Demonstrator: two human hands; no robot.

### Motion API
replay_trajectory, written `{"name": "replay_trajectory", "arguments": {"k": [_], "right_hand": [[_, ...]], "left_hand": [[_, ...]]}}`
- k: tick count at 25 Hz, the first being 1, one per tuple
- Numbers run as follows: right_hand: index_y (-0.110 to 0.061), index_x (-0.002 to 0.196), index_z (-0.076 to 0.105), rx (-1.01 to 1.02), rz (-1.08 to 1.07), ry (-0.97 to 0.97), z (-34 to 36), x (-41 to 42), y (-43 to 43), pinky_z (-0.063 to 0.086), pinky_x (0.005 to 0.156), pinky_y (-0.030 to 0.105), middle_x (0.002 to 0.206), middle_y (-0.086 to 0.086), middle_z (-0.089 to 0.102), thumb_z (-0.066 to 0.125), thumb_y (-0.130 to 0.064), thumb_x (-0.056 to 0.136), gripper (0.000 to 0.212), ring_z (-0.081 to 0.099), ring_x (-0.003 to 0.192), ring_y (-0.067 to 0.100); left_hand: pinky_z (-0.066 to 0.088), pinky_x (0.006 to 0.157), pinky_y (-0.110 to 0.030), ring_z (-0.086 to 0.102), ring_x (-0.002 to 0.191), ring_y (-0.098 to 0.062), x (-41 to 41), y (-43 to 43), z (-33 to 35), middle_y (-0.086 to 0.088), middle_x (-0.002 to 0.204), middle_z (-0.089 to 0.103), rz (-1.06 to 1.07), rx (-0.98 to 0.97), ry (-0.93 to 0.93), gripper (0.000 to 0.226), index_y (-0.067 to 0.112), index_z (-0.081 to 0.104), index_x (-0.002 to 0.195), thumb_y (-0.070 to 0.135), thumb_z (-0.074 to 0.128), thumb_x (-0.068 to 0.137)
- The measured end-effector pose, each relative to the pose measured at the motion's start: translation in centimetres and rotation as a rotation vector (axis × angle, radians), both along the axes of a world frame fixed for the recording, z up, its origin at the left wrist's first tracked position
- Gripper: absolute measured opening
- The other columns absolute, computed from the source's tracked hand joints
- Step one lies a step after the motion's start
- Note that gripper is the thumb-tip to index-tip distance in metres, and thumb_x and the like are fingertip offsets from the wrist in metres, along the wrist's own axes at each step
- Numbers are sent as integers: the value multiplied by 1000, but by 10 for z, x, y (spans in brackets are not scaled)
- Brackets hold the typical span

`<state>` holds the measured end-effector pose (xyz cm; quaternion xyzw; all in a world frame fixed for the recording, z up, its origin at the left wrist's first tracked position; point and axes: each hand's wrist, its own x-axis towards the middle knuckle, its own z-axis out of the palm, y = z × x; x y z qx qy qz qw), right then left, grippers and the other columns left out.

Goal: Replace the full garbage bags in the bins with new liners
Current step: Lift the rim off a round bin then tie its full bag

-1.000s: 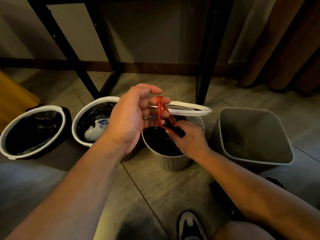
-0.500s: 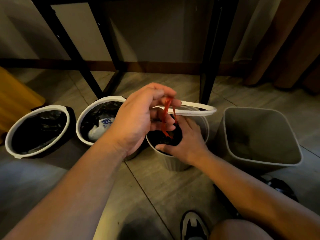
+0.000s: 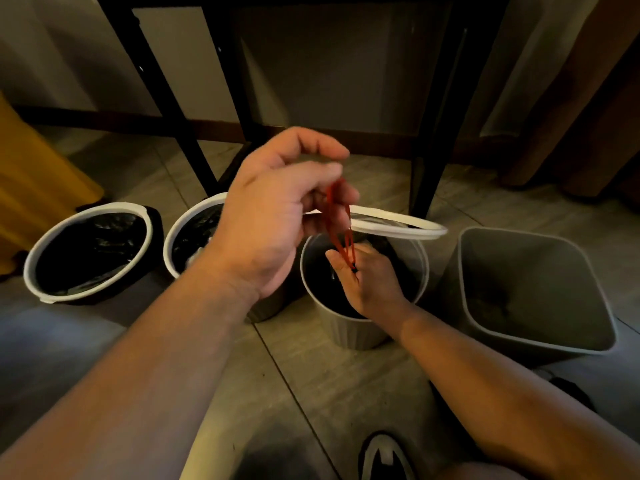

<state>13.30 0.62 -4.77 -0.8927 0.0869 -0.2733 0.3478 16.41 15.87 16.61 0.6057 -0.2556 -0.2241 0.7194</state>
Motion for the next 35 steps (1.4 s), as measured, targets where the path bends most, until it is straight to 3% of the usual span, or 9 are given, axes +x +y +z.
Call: {"name": "replay_trajectory", "arguments": {"k": [3, 8, 10, 14, 17, 20, 26, 31, 35], "right_hand": [[-16, 81, 71, -83, -11, -15, -13, 3, -13, 47, 69, 30, 78, 5, 68, 46, -45, 105, 45, 65, 78, 25], [-11, 84, 72, -93, -26, 160, -10, -5, -12, 52, 77, 42, 82, 10, 69, 36, -54, 104, 60, 67, 85, 32], [-15, 99, 73, -67, 3, 217, -6, -17, -9, 52, 86, 37, 96, 5, 72, 49, -60, 100, 51, 67, 99, 25], [-41, 132, 60, 114, -37, 185, 12, -59, -4, 37, 99, 6, 124, -31, 54, 60, -74, 88, 55, 49, 117, -15], [-30, 115, 74, 157, -6, -68, 35, -68, -2, 49, 99, 12, 118, -19, 67, 72, -41, 93, 25, 61, 116, -7], [-23, 110, 76, 334, 97, 1, 57, -68, 1, 56, 96, 26, 108, -12, 73, 78, -19, 91, 19, 68, 111, 4], [-34, 100, 78, 448, 123, 92, 81, -74, -7, 59, 89, 24, 100, -16, 77, 78, -23, 90, 15, 72, 101, 1], [-25, 103, 80, 493, 31, 67, 81, -85, -17, 63, 88, 35, 96, -9, 79, 78, -14, 91, 16, 75, 95, 6], [-26, 106, 78, 314, 72, 45, 77, -91, -23, 61, 86, 35, 98, -10, 76, 76, -12, 91, 20, 73, 96, 7]], "left_hand": [[58, 61, -34, 66, 65, -26, -10, 2, -4, -14, 77, 72, 3, -45, 5, 22, 16, 69, 106, 0, 56, 97], [61, 69, -39, 69, 66, -25, -16, 5, -11, -12, 77, 73, 48, -85, 19, 22, 15, 67, 105, -4, 57, 98], [61, 70, -36, 73, 72, -26, -16, 7, -16, -11, 81, 75, 68, -86, 35, 20, 14, 67, 105, -2, 55, 101], [63, 76, -34, 77, 85, -24, -9, 12, -18, -8, 93, 80, 58, -67, -44, 16, 15, 68, 111, 9, 57, 100], [63, 76, -34, 75, 86, -18, -10, 12, -22, -7, 100, 80, 28, -3, -106, 15, 18, 68, 113, 13, 62, 100], [61, 77, -30, 75, 86, -18, -11, 15, -26, -8, 103, 80, 10, 7, -131, 19, 17, 69, 113, 16, 70, 94], [60, 85, -25, 75, 106, -15, 2, 32, -27, 2, 111, 79, -15, 180, -304, 48, 27, 67, 121, -4, 78, 86], [60, 77, -20, 75, 96, -10, 6, 36, -37, 9, 104, 79, 122, 317, -320, 53, 31, 67, 120, 3, 86, 80], [60, 73, -21, 77, 90, -11, 6, 38, -46, 7, 95, 79, 180, 327, -306, 52, 34, 68, 115, 12, 91, 74]]}}
